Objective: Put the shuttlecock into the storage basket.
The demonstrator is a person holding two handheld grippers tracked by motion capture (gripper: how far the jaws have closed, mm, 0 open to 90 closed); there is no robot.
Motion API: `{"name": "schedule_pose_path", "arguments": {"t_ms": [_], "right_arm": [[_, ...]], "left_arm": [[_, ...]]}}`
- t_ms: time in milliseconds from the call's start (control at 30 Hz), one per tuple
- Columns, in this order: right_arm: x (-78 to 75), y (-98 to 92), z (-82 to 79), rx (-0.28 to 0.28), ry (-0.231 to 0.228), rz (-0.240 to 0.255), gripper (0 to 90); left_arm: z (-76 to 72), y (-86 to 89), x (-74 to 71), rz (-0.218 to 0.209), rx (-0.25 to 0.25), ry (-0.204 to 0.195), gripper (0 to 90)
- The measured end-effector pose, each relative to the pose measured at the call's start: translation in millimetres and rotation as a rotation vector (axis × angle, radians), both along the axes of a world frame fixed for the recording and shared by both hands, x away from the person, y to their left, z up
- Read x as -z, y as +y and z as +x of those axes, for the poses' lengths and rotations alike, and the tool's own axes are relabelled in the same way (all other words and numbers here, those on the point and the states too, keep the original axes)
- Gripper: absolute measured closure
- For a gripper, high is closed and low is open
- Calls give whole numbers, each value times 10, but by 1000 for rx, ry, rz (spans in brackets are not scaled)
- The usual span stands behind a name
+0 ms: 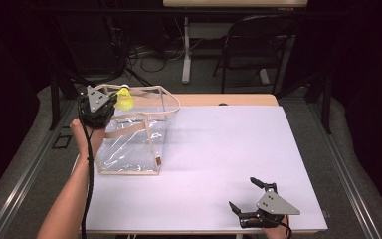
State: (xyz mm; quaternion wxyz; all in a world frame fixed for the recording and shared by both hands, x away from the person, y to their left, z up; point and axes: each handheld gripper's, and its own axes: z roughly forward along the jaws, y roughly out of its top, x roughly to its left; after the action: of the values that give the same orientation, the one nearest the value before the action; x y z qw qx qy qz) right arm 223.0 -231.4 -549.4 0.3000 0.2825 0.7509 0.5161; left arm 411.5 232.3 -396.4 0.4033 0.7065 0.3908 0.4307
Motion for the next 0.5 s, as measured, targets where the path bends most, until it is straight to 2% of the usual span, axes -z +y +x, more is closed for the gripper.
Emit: {"name": "schedule_pose_path", "arguments": {"t_ms": [500], "right_arm": [[7, 15, 12, 2, 1, -13, 15]], "left_arm": [[84, 35, 107, 9, -48, 75, 889]]}}
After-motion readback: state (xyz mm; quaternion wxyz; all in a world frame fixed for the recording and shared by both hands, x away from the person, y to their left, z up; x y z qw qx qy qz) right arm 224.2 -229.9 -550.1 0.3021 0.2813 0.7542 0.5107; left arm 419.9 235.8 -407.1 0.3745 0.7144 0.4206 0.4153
